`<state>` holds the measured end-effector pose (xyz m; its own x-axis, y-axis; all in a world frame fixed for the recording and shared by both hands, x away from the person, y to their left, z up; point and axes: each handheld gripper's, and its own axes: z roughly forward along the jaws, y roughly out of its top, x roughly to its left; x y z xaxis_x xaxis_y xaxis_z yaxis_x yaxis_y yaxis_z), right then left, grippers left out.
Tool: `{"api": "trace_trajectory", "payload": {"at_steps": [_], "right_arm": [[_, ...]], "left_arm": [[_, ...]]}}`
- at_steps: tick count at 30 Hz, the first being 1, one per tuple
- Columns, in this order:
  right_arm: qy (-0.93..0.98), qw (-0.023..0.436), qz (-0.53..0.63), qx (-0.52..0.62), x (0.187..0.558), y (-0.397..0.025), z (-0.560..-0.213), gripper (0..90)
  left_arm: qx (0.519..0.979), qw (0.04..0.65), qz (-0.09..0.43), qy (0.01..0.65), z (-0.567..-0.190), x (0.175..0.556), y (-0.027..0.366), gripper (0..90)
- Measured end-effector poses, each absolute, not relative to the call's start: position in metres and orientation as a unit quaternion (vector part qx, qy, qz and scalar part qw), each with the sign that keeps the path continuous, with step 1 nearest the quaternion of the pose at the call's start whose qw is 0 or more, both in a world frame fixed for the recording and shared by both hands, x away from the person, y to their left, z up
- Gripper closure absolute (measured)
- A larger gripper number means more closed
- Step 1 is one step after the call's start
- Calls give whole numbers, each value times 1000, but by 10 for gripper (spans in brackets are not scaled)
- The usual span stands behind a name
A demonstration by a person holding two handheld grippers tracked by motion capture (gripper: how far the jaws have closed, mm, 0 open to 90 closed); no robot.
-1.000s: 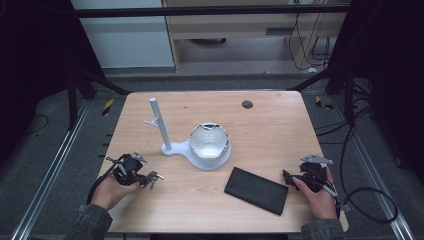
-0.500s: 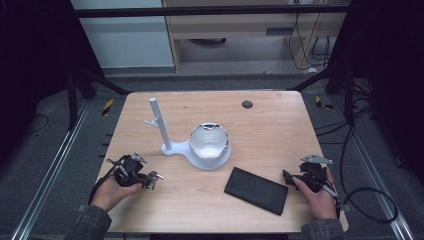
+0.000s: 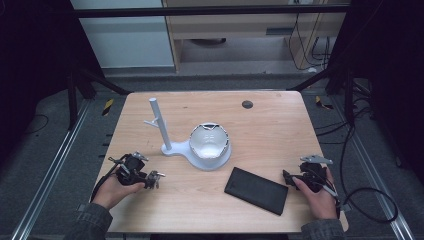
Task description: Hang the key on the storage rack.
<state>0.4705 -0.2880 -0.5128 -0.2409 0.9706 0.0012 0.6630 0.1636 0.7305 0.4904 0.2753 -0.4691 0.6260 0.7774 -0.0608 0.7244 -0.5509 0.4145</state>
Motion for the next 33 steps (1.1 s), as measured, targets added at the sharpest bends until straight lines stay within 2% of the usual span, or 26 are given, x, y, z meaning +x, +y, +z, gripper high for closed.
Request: {"api": "trace_trajectory", "payload": {"at_steps": [4, 6, 12, 18, 21, 33], "right_arm": [[722, 245, 314, 565, 470, -288, -513, 32], [722, 244, 315, 566, 470, -288, -513, 33], [722, 243, 315, 566, 470, -288, -513, 32], [722, 243, 316, 566, 470, -287, -513, 32], [722, 243, 315, 566, 470, -287, -513, 32], [723, 242, 315, 566, 470, -287, -513, 31]], "left_arm": [[877, 201, 64, 431, -471, 489, 273, 359], [875, 206, 62, 434, -473, 488, 271, 347], [881, 186, 98, 423, -472, 486, 268, 475], [887, 191, 111, 406, -471, 480, 260, 796], [889, 185, 118, 402, -471, 478, 255, 826], [898, 181, 97, 389, -460, 481, 259, 841]]}}
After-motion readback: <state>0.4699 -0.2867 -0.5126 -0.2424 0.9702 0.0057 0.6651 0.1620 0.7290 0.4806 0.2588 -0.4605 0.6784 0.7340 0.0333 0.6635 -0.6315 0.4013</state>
